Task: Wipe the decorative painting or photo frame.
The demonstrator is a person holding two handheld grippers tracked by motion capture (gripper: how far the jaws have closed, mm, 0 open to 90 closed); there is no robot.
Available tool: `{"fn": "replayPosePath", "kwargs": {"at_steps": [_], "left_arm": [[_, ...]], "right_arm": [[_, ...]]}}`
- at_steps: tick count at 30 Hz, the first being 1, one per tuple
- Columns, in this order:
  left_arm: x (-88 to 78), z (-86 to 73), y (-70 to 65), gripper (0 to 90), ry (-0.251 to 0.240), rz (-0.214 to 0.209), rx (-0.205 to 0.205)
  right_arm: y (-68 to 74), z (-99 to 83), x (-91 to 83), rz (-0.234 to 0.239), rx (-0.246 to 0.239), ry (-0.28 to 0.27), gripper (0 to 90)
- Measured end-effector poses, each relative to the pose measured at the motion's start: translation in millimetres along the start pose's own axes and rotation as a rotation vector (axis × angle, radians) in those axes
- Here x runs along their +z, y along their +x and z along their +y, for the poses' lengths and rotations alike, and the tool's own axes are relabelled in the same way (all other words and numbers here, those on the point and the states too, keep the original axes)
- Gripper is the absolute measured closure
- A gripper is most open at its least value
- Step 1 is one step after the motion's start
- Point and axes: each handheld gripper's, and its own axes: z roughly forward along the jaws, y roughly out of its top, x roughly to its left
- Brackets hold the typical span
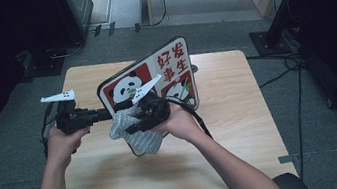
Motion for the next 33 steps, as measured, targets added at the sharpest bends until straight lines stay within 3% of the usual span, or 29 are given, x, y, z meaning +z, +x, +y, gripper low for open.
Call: {"fn": "replayPosePath", "kwargs": {"at_steps": [26,33], "left_arm": [[0.6,-0.9,0.0,75.0,0.004,0.003,0.000],[0.6,-1.2,0.2,75.1,0.005,0.004,0.000]], "right_arm": [[-4.1,-36.3,21.6,0.009,0.008,0.028,67.2],[-5.9,-47.9,28.9,0.021,0.035,0.036,67.0]]}}
